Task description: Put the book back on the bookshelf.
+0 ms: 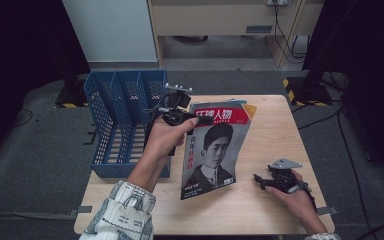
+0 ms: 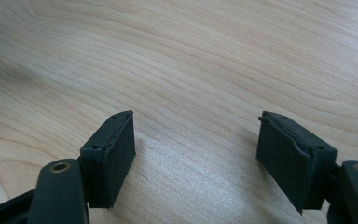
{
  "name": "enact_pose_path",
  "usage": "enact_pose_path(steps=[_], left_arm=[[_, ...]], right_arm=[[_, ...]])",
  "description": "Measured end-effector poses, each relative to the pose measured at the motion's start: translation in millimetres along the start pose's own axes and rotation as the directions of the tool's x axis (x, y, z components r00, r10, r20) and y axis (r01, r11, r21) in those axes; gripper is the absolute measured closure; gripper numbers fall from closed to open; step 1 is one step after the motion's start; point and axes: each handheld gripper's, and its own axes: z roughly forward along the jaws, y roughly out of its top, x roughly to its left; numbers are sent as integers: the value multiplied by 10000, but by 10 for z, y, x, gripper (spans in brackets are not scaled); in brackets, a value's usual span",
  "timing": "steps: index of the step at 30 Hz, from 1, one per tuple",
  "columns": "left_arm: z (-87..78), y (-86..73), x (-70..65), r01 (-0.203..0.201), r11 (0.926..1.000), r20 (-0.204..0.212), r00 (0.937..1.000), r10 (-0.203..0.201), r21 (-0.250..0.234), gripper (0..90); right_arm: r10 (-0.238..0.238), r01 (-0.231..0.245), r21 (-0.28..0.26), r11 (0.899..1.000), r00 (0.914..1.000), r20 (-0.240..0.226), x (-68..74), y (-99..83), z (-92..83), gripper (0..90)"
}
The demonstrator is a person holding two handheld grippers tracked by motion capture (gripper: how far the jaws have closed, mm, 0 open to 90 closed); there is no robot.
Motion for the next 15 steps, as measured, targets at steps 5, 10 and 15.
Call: enact_pose_path(steps=[5, 10, 15], left_arm=[[-84, 17, 3, 14, 9999, -105, 9999, -16, -130, 864], [-189, 26, 27, 99, 9993, -186, 9998, -106, -371, 865], [-287, 28, 55, 167, 9986, -318, 9993, -183, -505, 865]], right_arm=[[-2, 2, -2, 10000, 10000, 3, 0, 0, 0, 279], [35, -35, -2, 10000, 10000, 5, 4, -1, 0, 279], [32, -32, -1, 10000, 10000, 4, 3, -1, 0, 279]])
